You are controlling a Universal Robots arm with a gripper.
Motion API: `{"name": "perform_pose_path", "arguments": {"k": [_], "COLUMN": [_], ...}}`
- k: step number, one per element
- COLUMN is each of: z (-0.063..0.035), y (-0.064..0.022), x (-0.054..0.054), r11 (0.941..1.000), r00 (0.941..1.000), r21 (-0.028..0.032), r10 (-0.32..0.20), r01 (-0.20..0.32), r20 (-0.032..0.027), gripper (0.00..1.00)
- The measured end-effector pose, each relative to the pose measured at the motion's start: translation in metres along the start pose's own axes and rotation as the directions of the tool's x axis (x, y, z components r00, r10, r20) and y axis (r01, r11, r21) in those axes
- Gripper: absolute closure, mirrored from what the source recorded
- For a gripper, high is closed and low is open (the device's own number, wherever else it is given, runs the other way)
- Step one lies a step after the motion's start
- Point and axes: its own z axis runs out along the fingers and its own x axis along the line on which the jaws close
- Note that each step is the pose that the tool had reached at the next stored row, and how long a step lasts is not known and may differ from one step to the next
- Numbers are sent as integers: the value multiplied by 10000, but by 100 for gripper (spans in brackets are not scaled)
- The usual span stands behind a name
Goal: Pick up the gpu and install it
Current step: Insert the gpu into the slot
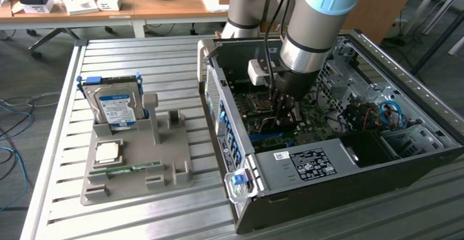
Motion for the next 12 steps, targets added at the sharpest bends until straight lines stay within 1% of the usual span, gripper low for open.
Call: {"name": "perform_pose_path", "arguments": {"k": [12], "z": [7], "y": [3], "x": [1], "r11": [10000], "r00": [10000], "r21": [0], "r10": [0], "r01": [0], "r20": [1], "gripper": [74]}}
